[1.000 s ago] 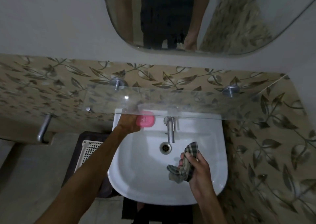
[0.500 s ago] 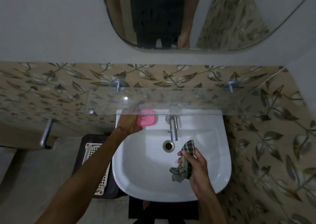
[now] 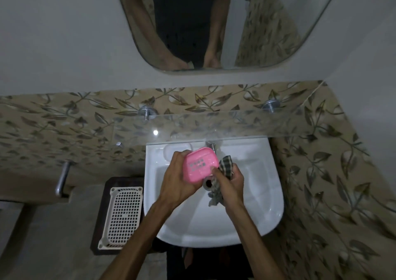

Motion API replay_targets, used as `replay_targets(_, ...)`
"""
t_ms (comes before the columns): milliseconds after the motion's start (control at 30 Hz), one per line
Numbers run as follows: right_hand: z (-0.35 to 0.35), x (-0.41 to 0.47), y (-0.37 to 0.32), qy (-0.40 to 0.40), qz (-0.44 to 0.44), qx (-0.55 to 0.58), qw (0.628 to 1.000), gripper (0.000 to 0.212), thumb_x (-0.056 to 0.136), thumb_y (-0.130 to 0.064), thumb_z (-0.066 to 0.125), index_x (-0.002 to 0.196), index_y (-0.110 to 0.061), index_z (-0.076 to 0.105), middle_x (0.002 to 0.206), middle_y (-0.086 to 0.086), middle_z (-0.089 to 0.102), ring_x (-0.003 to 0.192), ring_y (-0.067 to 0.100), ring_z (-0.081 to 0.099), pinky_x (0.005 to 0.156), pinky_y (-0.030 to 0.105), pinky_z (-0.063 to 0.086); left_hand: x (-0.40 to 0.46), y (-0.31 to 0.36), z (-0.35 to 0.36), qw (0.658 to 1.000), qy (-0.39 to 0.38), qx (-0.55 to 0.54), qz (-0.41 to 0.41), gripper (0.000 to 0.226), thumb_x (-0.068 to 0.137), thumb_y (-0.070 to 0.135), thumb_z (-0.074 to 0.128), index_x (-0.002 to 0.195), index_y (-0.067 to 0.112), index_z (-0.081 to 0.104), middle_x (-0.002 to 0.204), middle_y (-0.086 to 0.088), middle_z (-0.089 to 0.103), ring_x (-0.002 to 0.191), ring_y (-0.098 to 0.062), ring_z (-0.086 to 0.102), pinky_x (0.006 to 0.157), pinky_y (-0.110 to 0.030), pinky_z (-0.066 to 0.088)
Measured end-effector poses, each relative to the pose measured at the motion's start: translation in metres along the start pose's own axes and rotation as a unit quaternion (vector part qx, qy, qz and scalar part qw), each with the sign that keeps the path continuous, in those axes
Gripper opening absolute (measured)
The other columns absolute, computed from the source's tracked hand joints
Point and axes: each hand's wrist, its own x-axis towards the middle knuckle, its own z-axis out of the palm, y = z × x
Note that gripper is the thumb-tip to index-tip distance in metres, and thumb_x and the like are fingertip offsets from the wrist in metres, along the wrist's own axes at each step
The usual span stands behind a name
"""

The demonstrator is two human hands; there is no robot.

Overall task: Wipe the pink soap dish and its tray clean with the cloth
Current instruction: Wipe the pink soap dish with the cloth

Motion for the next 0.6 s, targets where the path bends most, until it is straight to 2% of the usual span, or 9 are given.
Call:
replay_targets(100,-0.004,-0.001,-0.013,0.026,-0.012,0.026,0.999,0.012,0.088,-0.004,0.075,0.093,-0.010,0.067,0.070,0.004,0.071,0.065,0.022,0.069,0.057,0.038,0.060,-0.011,0.020,-0.001,0.992,-0.004,-0.127,-0.007,0.086,0.061,0.044,0.091,0.135,0.025,0.052,0.125,0.018,0.059,0.116,-0.004,0.063,0.083,-0.018,0.056)
replay_targets(167,-0.006,-0.005,-0.025,0.016,-0.003,0.065,0.998,0.012,0.086,-0.005,0.075,0.088,-0.016,0.071,0.073,0.008,0.071,0.065,0.025,0.070,0.055,0.038,0.059,-0.017,0.026,-0.002,0.969,0.013,-0.245,-0.038,0.077,0.068,0.035,0.089,0.137,0.024,0.057,0.128,0.010,0.063,0.118,-0.016,0.065,0.085,-0.028,0.060)
replay_targets(233,-0.005,-0.012,-0.038,-0.011,0.026,0.089,0.996,0.013,0.083,-0.008,0.076,0.082,-0.021,0.074,0.071,0.010,0.070,0.060,0.024,0.069,0.051,0.036,0.058,-0.022,0.034,-0.004,0.907,0.016,-0.409,-0.097,0.075,0.069,0.029,0.087,0.139,0.021,0.060,0.133,-0.005,0.065,0.121,-0.030,0.065,0.089,-0.036,0.059)
replay_targets(333,-0.001,-0.025,-0.055,-0.057,0.067,0.107,0.990,0.019,0.083,-0.005,0.075,0.073,-0.022,0.076,0.060,0.009,0.064,0.047,0.021,0.060,0.047,0.034,0.056,-0.027,0.051,-0.004,0.760,-0.044,-0.625,-0.176,0.083,0.057,0.025,0.095,0.134,0.011,0.067,0.134,-0.022,0.066,0.121,-0.037,0.065,0.094,-0.042,0.058)
replay_targets(400,0.002,-0.033,-0.062,-0.084,0.067,0.133,0.985,0.018,0.084,0.000,0.074,0.076,-0.016,0.076,0.056,0.007,0.061,0.042,0.016,0.056,0.043,0.027,0.052,-0.026,0.064,-0.005,0.711,-0.054,-0.681,-0.167,0.076,0.057,0.022,0.093,0.128,0.007,0.071,0.128,-0.025,0.067,0.118,-0.039,0.066,0.096,-0.046,0.058)
replay_targets(467,0.001,-0.040,-0.068,-0.103,0.043,0.134,0.985,0.010,0.085,0.000,0.074,0.085,-0.010,0.074,0.058,0.007,0.062,0.045,0.015,0.057,0.044,0.024,0.049,-0.022,0.079,-0.008,0.696,-0.064,-0.703,-0.128,0.067,0.063,0.019,0.087,0.127,0.005,0.071,0.125,-0.024,0.069,0.117,-0.038,0.067,0.099,-0.046,0.057)
replay_targets(533,-0.002,-0.044,-0.073,-0.105,0.005,0.105,0.989,0.005,0.086,-0.006,0.077,0.091,-0.008,0.074,0.066,0.009,0.066,0.052,0.017,0.060,0.048,0.026,0.051,-0.018,0.093,-0.013,0.704,-0.057,-0.698,-0.118,0.073,0.060,0.017,0.086,0.130,0.005,0.069,0.129,-0.026,0.068,0.124,-0.041,0.062,0.106,-0.048,0.052)
replay_targets(600,-0.009,-0.046,-0.078,-0.097,-0.039,0.068,0.992,0.011,0.090,-0.017,0.077,0.095,-0.007,0.074,0.077,0.015,0.070,0.065,0.021,0.065,0.057,0.028,0.056,-0.015,0.100,-0.018,0.709,-0.023,-0.691,-0.137,0.087,0.053,0.012,0.084,0.137,0.001,0.063,0.144,-0.033,0.055,0.139,-0.050,0.047,0.121,-0.057,0.033)
